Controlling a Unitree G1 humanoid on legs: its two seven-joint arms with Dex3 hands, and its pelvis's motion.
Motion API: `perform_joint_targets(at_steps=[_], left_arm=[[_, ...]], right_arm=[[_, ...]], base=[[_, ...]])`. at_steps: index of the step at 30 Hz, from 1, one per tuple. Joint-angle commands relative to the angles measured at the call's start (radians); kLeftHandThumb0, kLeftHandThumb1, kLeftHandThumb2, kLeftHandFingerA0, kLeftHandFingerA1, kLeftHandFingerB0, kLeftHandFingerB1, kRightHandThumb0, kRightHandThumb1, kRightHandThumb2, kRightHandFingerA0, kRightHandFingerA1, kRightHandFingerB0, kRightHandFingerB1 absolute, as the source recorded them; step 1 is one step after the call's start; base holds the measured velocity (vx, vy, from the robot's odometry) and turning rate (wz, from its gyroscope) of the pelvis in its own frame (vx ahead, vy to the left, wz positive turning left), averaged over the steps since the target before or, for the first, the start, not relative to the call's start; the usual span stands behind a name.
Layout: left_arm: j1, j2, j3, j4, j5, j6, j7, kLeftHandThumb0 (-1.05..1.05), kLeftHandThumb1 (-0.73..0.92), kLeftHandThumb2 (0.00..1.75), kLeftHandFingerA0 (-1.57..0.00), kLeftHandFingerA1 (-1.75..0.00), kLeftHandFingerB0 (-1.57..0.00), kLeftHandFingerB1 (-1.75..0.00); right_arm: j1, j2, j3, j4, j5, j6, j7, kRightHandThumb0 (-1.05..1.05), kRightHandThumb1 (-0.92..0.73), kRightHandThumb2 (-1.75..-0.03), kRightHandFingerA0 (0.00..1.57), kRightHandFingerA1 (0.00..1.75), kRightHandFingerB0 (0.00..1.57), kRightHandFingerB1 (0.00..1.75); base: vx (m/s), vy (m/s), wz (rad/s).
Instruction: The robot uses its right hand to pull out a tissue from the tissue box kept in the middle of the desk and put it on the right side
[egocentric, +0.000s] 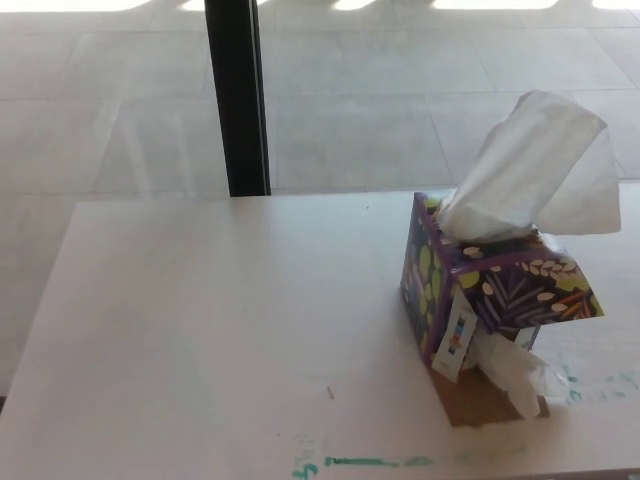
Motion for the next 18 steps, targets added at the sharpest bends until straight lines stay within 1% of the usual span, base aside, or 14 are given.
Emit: perform_joint_targets(at_steps=[1,2,4,6,7,8,9,10,12,13,15,16,18], left_arm=[[0.025,0.007,0.004,0.002,-0.011,-0.040,-0.011,-0.68,0.70,1.10,-0.43,-0.60,-0.36,-0.53],[0.028,0.009,0.003,0.000,-0.010,-0.044,-0.013,-0.73,0.87,0.66,-0.45,-0.48,-0.48,-0.43],[0.031,0.011,0.007,-0.004,-0.016,-0.042,-0.025,-0.72,0.87,0.66,-0.44,-0.47,-0.47,-0.43],[0.033,0.012,0.005,-0.005,-0.014,-0.042,-0.024,-0.72,0.87,0.68,-0.43,-0.46,-0.44,-0.43],[0.031,0.012,0.005,-0.004,-0.014,-0.041,-0.023,-0.73,0.87,0.66,-0.41,-0.46,-0.44,-0.42],[0.028,0.011,0.007,-0.002,-0.015,-0.039,-0.022,-0.73,0.87,0.66,-0.41,-0.46,-0.44,-0.42],[0.027,0.009,0.009,0.007,-0.015,-0.039,-0.018,-0.75,0.87,0.66,-0.41,-0.44,-0.42,-0.42],[0.027,0.009,0.009,0.012,-0.013,-0.041,-0.015,-0.76,0.86,0.66,-0.42,-0.45,-0.43,-0.42],[0.028,0.011,0.006,0.015,-0.009,-0.045,-0.015,-0.76,0.87,0.66,-0.41,-0.45,-0.41,-0.42],[0.031,0.013,0.010,0.012,-0.014,-0.043,-0.014,-0.76,0.87,0.67,-0.44,-0.47,-0.44,-0.43],[0.035,0.017,0.008,0.007,-0.012,-0.047,-0.017,-0.76,0.87,0.66,-0.43,-0.45,-0.43,-0.42],[0.033,0.020,0.011,0.006,-0.015,-0.041,-0.017,-0.76,0.87,0.66,-0.45,-0.45,-0.45,-0.42],[0.031,0.021,0.012,0.006,-0.015,-0.040,-0.016,-0.76,0.87,0.66,-0.45,-0.45,-0.45,-0.42]], right_arm=[[-0.376,-0.093,0.281,-0.052,-0.033,0.279,0.216,-0.78,-0.47,-0.84,0.38,0.56,0.13,0.40],[-0.408,-0.088,0.309,-0.039,-0.048,0.273,0.234,-0.84,-0.50,-0.83,0.42,0.57,0.15,0.39],[-0.472,-0.070,0.366,-0.006,-0.082,0.257,0.258,-0.84,-0.50,-0.84,0.45,0.56,0.16,0.39],[-0.536,-0.042,0.424,0.013,-0.098,0.270,0.279,-0.87,-0.51,-0.82,0.40,0.53,0.17,0.37],[-0.570,-0.022,0.452,0.020,-0.101,0.287,0.285,-0.73,-0.55,-0.58,0.42,0.45,0.22,0.28],[-0.606,-0.002,0.484,0.028,-0.106,0.304,0.291,-0.73,-0.55,-0.58,0.42,0.45,0.22,0.28],[-0.638,0.022,0.515,0.038,-0.115,0.312,0.295,-0.81,-0.48,-0.84,0.32,0.51,0.15,0.39],[-0.659,0.038,0.535,0.044,-0.119,0.317,0.298,-0.75,-0.45,-0.83,0.32,0.53,0.15,0.39],[-0.689,0.057,0.564,0.061,-0.117,0.322,0.311,-0.75,-0.45,-0.82,0.30,0.53,0.14,0.39],[-0.705,0.069,0.588,0.077,-0.126,0.317,0.313,-0.77,-0.45,-0.83,0.29,0.53,0.14,0.39],[-0.729,0.081,0.624,0.092,-0.141,0.320,0.321,-0.80,-0.47,-0.85,0.30,0.54,0.18,0.41],[-0.759,0.092,0.661,0.108,-0.151,0.328,0.337,-0.83,-0.48,-0.85,0.29,0.54,0.14,0.38],[-0.768,0.090,0.670,0.117,-0.149,0.331,0.339,-0.83,-0.48,-0.85,0.29,0.54,0.14,0.38]], base=[[0.00,0.000,0.00],[0.00,0.000,0.00],[0.00,0.000,0.00],[0.00,0.000,0.00],[0.00,0.000,0.00],[0.00,0.000,0.00],[0.00,0.000,0.00],[0.00,0.000,0.00],[0.00,0.000,0.00],[0.00,0.000,0.00],[0.00,0.000,0.00],[0.00,0.000,0.00],[0.00,0.000,0.00]])
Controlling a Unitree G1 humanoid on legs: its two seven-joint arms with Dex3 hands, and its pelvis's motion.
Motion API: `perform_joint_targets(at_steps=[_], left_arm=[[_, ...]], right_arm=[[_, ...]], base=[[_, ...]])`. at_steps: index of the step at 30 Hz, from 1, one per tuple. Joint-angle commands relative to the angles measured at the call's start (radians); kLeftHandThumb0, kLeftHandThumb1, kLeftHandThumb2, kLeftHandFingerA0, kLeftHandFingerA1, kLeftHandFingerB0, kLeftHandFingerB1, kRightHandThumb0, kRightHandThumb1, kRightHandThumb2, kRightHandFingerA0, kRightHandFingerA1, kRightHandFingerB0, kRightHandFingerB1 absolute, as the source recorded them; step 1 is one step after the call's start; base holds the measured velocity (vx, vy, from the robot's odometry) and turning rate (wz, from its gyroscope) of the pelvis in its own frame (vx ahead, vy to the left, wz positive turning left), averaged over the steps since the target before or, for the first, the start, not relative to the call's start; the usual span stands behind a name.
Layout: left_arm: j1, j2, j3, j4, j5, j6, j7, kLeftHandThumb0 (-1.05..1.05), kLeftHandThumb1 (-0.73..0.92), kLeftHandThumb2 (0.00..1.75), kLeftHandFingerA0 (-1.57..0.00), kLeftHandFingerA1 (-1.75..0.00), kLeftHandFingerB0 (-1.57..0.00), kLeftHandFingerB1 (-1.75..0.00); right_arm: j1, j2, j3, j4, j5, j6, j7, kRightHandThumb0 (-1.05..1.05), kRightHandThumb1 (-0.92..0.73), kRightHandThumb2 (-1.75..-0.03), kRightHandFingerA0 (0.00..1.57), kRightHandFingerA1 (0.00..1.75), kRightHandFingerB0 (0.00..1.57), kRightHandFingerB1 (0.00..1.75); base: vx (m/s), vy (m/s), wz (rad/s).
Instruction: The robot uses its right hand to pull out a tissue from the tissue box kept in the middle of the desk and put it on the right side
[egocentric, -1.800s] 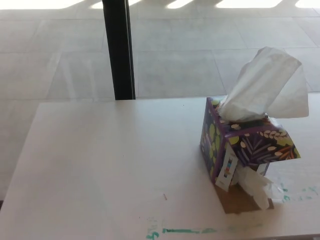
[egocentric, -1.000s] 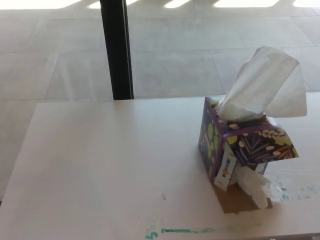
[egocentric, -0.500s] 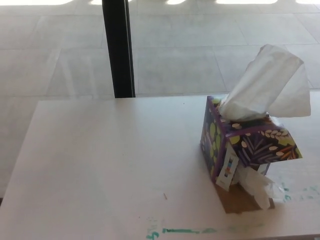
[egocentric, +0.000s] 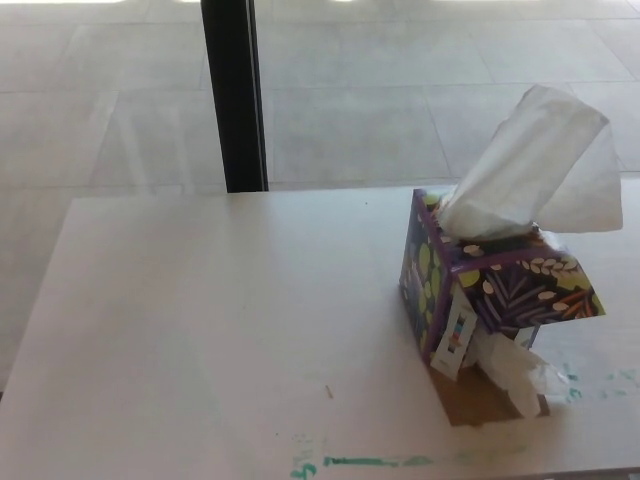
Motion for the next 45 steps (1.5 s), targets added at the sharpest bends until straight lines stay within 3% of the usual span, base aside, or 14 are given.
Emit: perform_joint_targets(at_steps=[1,8,9,15,16,18,26,27,30,31,34,39,42,45], left_arm=[[0.011,0.025,0.012,0.002,-0.018,-0.022,-0.019,-0.76,0.87,0.66,-0.43,-0.45,-0.44,-0.41],[0.012,0.026,0.030,0.008,-0.027,-0.016,-0.029,-0.75,0.86,0.66,-0.44,-0.47,-0.47,-0.43],[0.014,0.027,0.031,0.009,-0.026,-0.018,-0.030,-0.74,0.71,1.11,-0.39,-0.57,-0.33,-0.52],[0.014,0.028,0.018,0.013,-0.017,-0.015,-0.024,-0.76,0.88,0.67,-0.42,-0.44,-0.44,-0.41],[0.015,0.028,0.016,0.013,-0.015,-0.019,-0.023,-0.77,0.74,1.14,-0.37,-0.58,-0.34,-0.52],[0.017,0.029,0.016,0.014,-0.017,-0.021,-0.029,-0.77,0.88,0.67,-0.41,-0.45,-0.45,-0.42],[0.032,0.031,0.023,0.014,-0.026,-0.028,-0.028,-0.79,0.87,0.66,-0.43,-0.48,-0.51,-0.47],[0.032,0.030,0.022,0.014,-0.025,-0.034,-0.031,-0.76,0.72,1.13,-0.39,-0.58,-0.44,-0.58],[0.022,0.033,0.017,0.012,-0.024,-0.012,-0.037,-0.82,0.89,0.68,-0.44,-0.47,-0.46,-0.42],[0.021,0.034,0.015,0.011,-0.023,-0.012,-0.037,-0.78,0.73,1.14,-0.33,-0.56,-0.40,-0.55],[0.019,0.030,0.027,0.013,-0.036,-0.003,-0.031,-0.81,0.87,0.66,-0.44,-0.49,-0.55,-0.47],[0.017,0.034,0.003,0.017,-0.009,-0.016,-0.012,-0.78,0.72,1.14,-0.31,-0.53,-0.45,-0.57],[0.013,0.031,0.009,0.016,-0.023,-0.010,-0.026,-0.79,0.89,0.67,-0.42,-0.46,-0.53,-0.45],[0.015,0.033,0.015,0.015,-0.030,-0.005,-0.036,-0.80,0.89,0.67,-0.37,-0.45,-0.50,-0.43]], right_arm=[[-0.124,0.037,0.149,0.059,-0.093,0.136,0.161,-0.77,-0.46,-0.84,0.31,0.56,0.16,0.40],[-0.197,0.096,0.268,0.189,-0.147,0.126,0.218,-0.75,-0.47,-0.87,0.30,0.57,0.12,0.40],[-0.206,0.104,0.288,0.217,-0.163,0.116,0.225,-0.74,-0.47,-0.86,0.31,0.58,0.13,0.40],[-0.243,0.139,0.325,0.316,-0.202,0.079,0.258,-0.77,-0.48,-0.86,0.30,0.59,0.12,0.39],[-0.244,0.143,0.330,0.319,-0.212,0.078,0.259,-0.83,-0.51,-0.85,0.29,0.57,0.15,0.39],[-0.256,0.153,0.356,0.345,-0.245,0.065,0.267,-0.77,-0.48,-0.85,0.25,0.53,0.15,0.40],[-0.258,0.182,0.347,0.381,-0.270,0.037,0.281,-0.81,-0.63,-0.60,0.29,0.46,0.22,0.28],[-0.258,0.188,0.352,0.371,-0.278,0.028,0.284,-0.82,-0.51,-0.90,0.26,0.53,0.14,0.40],[-0.259,0.205,0.350,0.353,-0.286,0.019,0.298,-0.94,-0.56,-0.90,0.31,0.54,0.20,0.40],[-0.260,0.207,0.349,0.352,-0.289,0.023,0.302,-0.86,-0.52,-0.90,0.29,0.53,0.17,0.41],[-0.261,0.217,0.361,0.331,-0.304,0.026,0.328,-0.76,-0.59,-0.58,0.46,0.48,0.27,0.31],[-0.202,0.220,0.338,0.250,-0.329,-0.030,0.262,-0.28,-0.71,-0.61,1.01,0.97,0.47,0.36],[-0.182,0.200,0.352,0.246,-0.362,-0.109,0.260,-0.11,-0.70,-0.83,0.80,1.63,0.87,0.55],[-0.172,0.171,0.376,0.237,-0.406,-0.159,0.280,-0.13,-0.55,-1.16,0.84,1.35,1.00,0.80]], base=[[0.00,0.000,0.00],[0.00,0.000,0.00],[0.00,0.000,0.00],[0.00,0.000,0.00],[0.00,0.000,0.00],[0.00,0.000,0.00],[0.00,0.000,0.00],[0.00,0.000,0.00],[0.00,0.000,0.00],[0.00,0.000,0.00],[0.00,0.000,0.00],[0.00,0.000,0.00],[0.00,0.000,0.00],[0.00,0.000,0.00]])
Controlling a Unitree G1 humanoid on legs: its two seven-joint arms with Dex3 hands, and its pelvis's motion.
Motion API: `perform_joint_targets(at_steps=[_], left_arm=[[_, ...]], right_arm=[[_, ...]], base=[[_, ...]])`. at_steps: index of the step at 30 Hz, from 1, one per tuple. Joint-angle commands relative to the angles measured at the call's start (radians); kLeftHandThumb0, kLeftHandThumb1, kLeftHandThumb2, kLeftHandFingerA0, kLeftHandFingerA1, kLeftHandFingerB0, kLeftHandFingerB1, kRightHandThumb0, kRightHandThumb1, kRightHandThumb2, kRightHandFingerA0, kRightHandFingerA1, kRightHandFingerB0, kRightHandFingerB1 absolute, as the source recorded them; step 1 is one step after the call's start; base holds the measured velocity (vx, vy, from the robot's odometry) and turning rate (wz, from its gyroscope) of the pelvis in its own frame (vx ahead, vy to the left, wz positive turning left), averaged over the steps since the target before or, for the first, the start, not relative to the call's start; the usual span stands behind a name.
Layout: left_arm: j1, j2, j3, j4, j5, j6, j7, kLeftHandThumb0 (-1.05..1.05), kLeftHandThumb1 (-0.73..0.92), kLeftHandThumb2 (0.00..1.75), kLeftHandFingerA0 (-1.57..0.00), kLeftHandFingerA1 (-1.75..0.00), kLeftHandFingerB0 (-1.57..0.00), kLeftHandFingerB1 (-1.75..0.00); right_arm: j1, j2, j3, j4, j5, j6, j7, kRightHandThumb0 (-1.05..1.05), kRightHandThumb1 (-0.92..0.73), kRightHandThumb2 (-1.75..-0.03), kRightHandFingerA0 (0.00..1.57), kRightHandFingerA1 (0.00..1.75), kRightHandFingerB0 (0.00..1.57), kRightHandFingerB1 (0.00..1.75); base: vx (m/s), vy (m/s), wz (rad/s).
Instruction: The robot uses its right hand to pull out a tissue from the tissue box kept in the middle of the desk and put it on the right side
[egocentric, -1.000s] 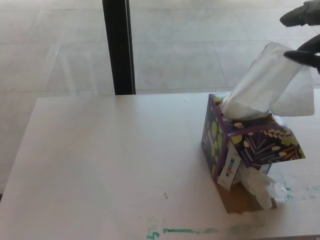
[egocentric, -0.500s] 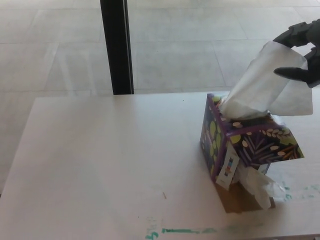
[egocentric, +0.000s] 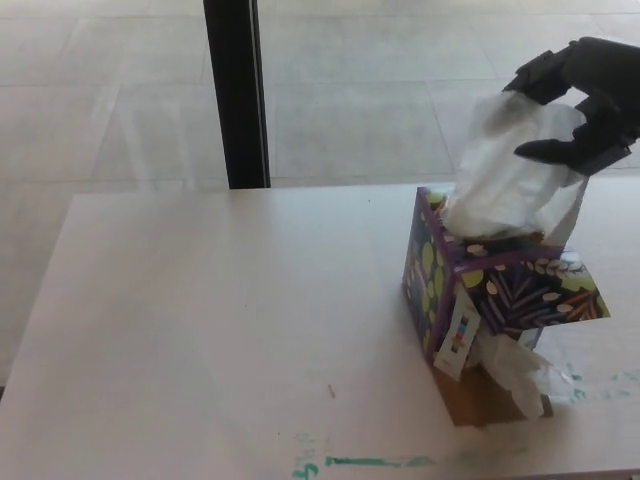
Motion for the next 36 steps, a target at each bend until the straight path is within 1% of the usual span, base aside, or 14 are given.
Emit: perform_joint_targets(at_steps=[1,5,6,7,12,17,18,19,24,29,31,34,35,36], left_arm=[[0.001,0.020,0.006,0.001,-0.011,-0.001,-0.012,-0.79,0.89,0.67,-0.36,-0.45,-0.49,-0.43],[0.003,0.025,0.005,0.002,-0.009,-0.004,-0.018,-0.78,0.90,0.67,-0.35,-0.44,-0.49,-0.42],[0.001,0.025,0.015,0.000,-0.020,0.001,-0.019,-0.76,0.88,0.66,-0.41,-0.47,-0.56,-0.46],[0.001,0.026,0.014,-0.001,-0.016,0.001,-0.014,-0.76,0.88,0.67,-0.42,-0.47,-0.57,-0.45],[-0.009,0.021,0.011,0.002,-0.013,0.006,0.007,-0.74,0.88,0.67,-0.42,-0.45,-0.55,-0.44],[-0.005,0.025,0.010,0.000,-0.014,-0.002,-0.012,-0.74,0.89,0.66,-0.38,-0.47,-0.56,-0.45],[-0.005,0.026,0.012,0.000,-0.016,0.001,-0.015,-0.79,0.72,0.86,-0.32,-0.52,-0.49,-0.52],[-0.005,0.026,0.017,0.001,-0.023,0.006,-0.019,-0.72,0.88,0.66,-0.39,-0.48,-0.55,-0.46],[0.001,0.027,0.005,0.001,-0.011,0.002,-0.009,-0.74,0.89,0.67,-0.36,-0.45,-0.52,-0.43],[0.004,0.028,-0.006,0.006,-0.001,-0.008,-0.008,-0.79,0.89,0.66,-0.35,-0.46,-0.56,-0.44],[0.006,0.026,0.003,0.005,-0.010,-0.012,-0.010,-0.86,0.70,0.86,-0.35,-0.52,-0.53,-0.53],[0.014,0.021,0.013,0.009,-0.020,-0.018,-0.017,-0.86,0.70,0.85,-0.37,-0.53,-0.54,-0.55],[0.016,0.022,0.011,0.008,-0.018,-0.018,-0.024,-0.80,0.87,0.65,-0.39,-0.49,-0.57,-0.48],[0.020,0.021,0.001,0.006,-0.007,-0.028,-0.010,-0.80,0.87,0.66,-0.39,-0.47,-0.56,-0.45]], right_arm=[[0.032,-0.050,0.035,-0.017,-0.094,-0.126,0.005,-0.12,-0.54,-1.20,0.87,1.42,1.00,0.94],[0.038,-0.061,0.070,-0.022,-0.149,-0.096,0.007,-0.14,-0.58,-1.15,0.85,1.55,0.93,1.15],[0.044,-0.069,0.084,-0.018,-0.165,-0.104,0.008,-0.13,-0.56,-1.20,0.87,1.29,0.93,1.17],[0.048,-0.076,0.088,-0.024,-0.173,-0.116,0.006,-0.12,-0.60,-1.14,0.81,1.48,0.87,1.28],[0.092,-0.089,0.072,-0.055,-0.208,-0.174,-0.069,-0.20,-0.69,-0.93,0.73,1.75,0.67,1.58],[0.142,-0.093,0.067,-0.101,-0.267,-0.230,-0.155,-0.23,-0.72,-0.85,0.73,1.75,0.64,1.57],[0.146,-0.090,0.064,-0.102,-0.270,-0.230,-0.160,-0.23,-0.72,-0.87,0.74,1.75,0.64,1.57],[0.156,-0.084,0.055,-0.104,-0.272,-0.240,-0.185,-0.22,-0.68,-0.92,0.78,1.75,0.67,1.56],[0.181,-0.076,0.036,-0.100,-0.308,-0.298,-0.286,-0.22,-0.62,-1.05,0.81,1.73,0.71,1.46],[0.188,-0.093,0.023,-0.046,-0.405,-0.422,-0.607,-0.25,-0.50,-1.19,0.92,1.75,0.75,1.62],[0.189,-0.100,0.009,-0.064,-0.412,-0.402,-0.624,-0.23,-0.51,-1.21,0.97,1.75,0.80,1.41],[0.194,-0.098,-0.010,-0.067,-0.420,-0.401,-0.690,-0.24,-0.49,-0.98,0.95,1.75,0.85,1.29],[0.195,-0.098,-0.016,-0.075,-0.427,-0.388,-0.714,-0.27,-0.50,-0.73,0.95,1.75,0.86,1.28],[0.197,-0.098,-0.042,-0.070,-0.412,-0.401,-0.753,-0.24,-0.41,-1.05,0.94,1.75,0.82,1.39]], base=[[0.00,0.000,0.00],[0.00,0.000,0.00],[0.00,0.000,0.00],[0.00,0.000,0.00],[0.00,0.000,0.00],[0.00,0.000,0.00],[0.00,0.000,0.00],[0.00,0.000,0.00],[0.00,0.000,0.00],[0.00,0.000,0.00],[0.00,0.000,0.00],[0.00,0.000,0.00],[0.00,0.000,0.00],[0.00,0.000,0.00]])
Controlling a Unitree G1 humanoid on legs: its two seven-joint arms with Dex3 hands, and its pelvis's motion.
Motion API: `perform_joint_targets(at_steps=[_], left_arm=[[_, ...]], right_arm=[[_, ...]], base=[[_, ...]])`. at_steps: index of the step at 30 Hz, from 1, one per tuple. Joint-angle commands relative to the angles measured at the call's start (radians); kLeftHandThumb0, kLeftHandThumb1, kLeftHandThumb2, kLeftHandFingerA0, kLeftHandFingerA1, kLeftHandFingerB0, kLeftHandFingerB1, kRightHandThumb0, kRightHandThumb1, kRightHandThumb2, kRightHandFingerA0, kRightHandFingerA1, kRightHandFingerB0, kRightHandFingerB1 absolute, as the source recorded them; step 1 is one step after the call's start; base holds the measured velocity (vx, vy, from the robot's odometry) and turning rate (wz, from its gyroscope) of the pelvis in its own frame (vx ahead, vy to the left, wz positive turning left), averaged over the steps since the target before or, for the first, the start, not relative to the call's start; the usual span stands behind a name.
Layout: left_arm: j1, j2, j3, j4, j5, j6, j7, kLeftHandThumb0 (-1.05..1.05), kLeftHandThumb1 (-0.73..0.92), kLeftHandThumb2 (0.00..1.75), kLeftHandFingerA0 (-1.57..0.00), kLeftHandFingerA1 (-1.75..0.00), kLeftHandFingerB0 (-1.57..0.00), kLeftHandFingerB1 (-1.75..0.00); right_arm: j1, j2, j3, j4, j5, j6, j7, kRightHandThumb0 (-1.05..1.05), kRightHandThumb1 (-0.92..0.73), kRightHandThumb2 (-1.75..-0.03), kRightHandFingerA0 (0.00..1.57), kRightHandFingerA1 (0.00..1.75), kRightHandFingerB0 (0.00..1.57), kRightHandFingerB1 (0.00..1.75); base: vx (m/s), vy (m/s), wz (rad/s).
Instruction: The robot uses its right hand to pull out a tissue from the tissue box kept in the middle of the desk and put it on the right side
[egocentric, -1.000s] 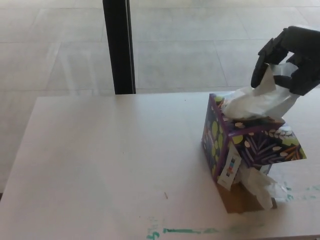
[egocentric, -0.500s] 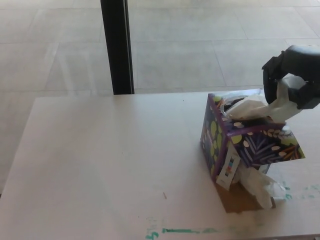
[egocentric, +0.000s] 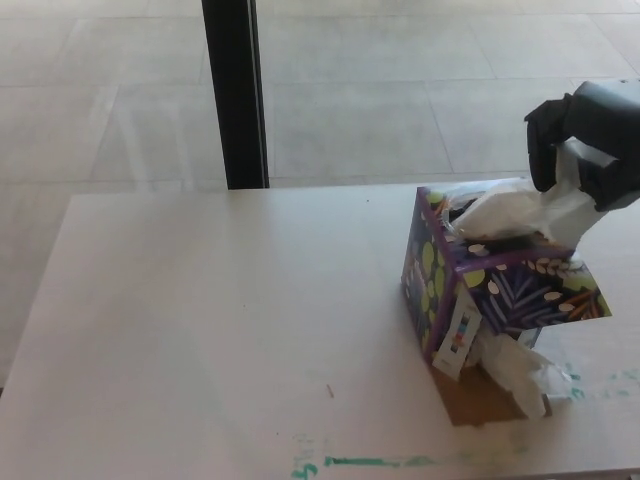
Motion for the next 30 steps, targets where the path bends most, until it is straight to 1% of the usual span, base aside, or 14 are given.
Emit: perform_joint_targets(at_steps=[1,2,4,5,10,16,17,20,21,22,23,24,25,30], left_arm=[[0.032,0.022,-0.014,0.003,0.016,-0.042,-0.009,-0.85,0.73,0.85,-0.35,-0.51,-0.50,-0.51],[0.031,0.022,-0.015,0.005,0.017,-0.034,-0.004,-0.79,0.88,0.66,-0.37,-0.44,-0.49,-0.43],[0.031,0.022,-0.019,0.006,0.021,-0.033,0.002,-0.79,0.88,0.66,-0.37,-0.44,-0.51,-0.43],[0.031,0.023,-0.020,0.005,0.021,-0.033,0.001,-0.79,0.88,0.67,-0.35,-0.45,-0.53,-0.44],[0.036,0.023,-0.030,0.006,0.029,-0.027,0.013,-0.86,0.75,0.82,-0.30,-0.45,-0.45,-0.45],[0.039,0.019,-0.031,0.007,0.031,-0.027,0.035,-0.81,0.89,0.67,-0.33,-0.43,-0.55,-0.41],[0.041,0.021,-0.035,0.007,0.035,-0.030,0.030,-0.81,0.72,1.09,-0.26,-0.53,-0.46,-0.55],[0.042,0.021,-0.033,0.007,0.031,-0.032,0.021,-0.80,0.71,1.09,-0.27,-0.53,-0.47,-0.56],[0.043,0.023,-0.034,0.006,0.031,-0.032,0.018,-0.81,0.91,0.67,-0.30,-0.40,-0.53,-0.39],[0.043,0.023,-0.039,0.005,0.036,-0.033,0.022,-0.80,0.72,1.09,-0.27,-0.52,-0.46,-0.55],[0.044,0.022,-0.034,0.004,0.030,-0.038,0.018,-0.80,0.90,0.67,-0.31,-0.42,-0.51,-0.41],[0.045,0.021,-0.032,0.003,0.028,-0.042,0.015,-0.80,0.90,0.67,-0.31,-0.42,-0.53,-0.42],[0.045,0.021,-0.033,0.003,0.029,-0.043,0.015,-0.80,0.90,0.67,-0.32,-0.42,-0.53,-0.41],[0.050,0.020,-0.041,0.003,0.035,-0.048,0.017,-0.81,0.91,0.68,-0.30,-0.41,-0.53,-0.41]], right_arm=[[0.033,-0.022,-0.097,0.028,-0.130,-0.124,-0.487,-0.25,-0.42,-1.15,0.95,1.75,0.80,1.45],[0.029,-0.022,-0.105,0.037,-0.125,-0.132,-0.505,-0.32,-0.44,-1.14,1.23,1.39,0.95,1.22],[0.024,-0.027,-0.108,0.046,-0.136,-0.137,-0.544,-0.31,-0.46,-1.17,1.24,1.39,0.94,1.19],[0.018,-0.032,-0.112,0.046,-0.144,-0.129,-0.556,-0.26,-0.44,-1.22,0.96,1.74,0.78,1.46],[-0.019,-0.042,-0.149,0.079,-0.147,-0.112,-0.632,-0.23,-0.39,-1.31,0.94,1.75,0.80,1.51],[-0.068,-0.080,-0.193,0.121,-0.137,-0.090,-0.652,-0.25,-0.39,-1.29,0.93,1.75,0.78,1.55],[-0.076,-0.083,-0.202,0.132,-0.136,-0.092,-0.670,-0.23,-0.37,-1.27,0.97,1.70,0.83,1.50],[-0.093,-0.085,-0.214,0.157,-0.133,-0.108,-0.700,-0.24,-0.38,-1.27,0.97,1.69,0.83,1.49],[-0.101,-0.088,-0.227,0.168,-0.123,-0.112,-0.710,-0.27,-0.38,-1.32,0.98,1.70,0.84,1.50],[-0.113,-0.089,-0.243,0.182,-0.118,-0.106,-0.734,-0.27,-0.37,-1.32,0.99,1.70,0.85,1.49],[-0.126,-0.089,-0.254,0.197,-0.119,-0.097,-0.768,-0.29,-0.35,-1.31,1.00,1.70,0.88,1.46],[-0.134,-0.088,-0.261,0.204,-0.120,-0.089,-0.785,-0.27,-0.37,-1.29,1.03,1.68,0.91,1.39],[-0.142,-0.086,-0.269,0.211,-0.121,-0.079,-0.803,-0.30,-0.41,-1.19,1.30,1.40,1.03,1.19],[-0.171,-0.090,-0.297,0.245,-0.104,-0.086,-0.834,-0.31,-0.38,-1.15,1.31,1.43,1.04,1.26]], base=[[0.00,0.000,0.00],[0.00,0.000,0.00],[0.00,0.000,0.00],[0.00,0.000,0.00],[0.00,0.000,0.00],[0.00,0.000,0.00],[0.00,0.000,0.00],[0.00,0.000,0.00],[0.00,0.000,0.00],[0.00,0.000,0.00],[0.00,0.000,0.00],[0.00,0.000,0.00],[0.00,0.000,0.00],[0.00,0.000,0.00]])
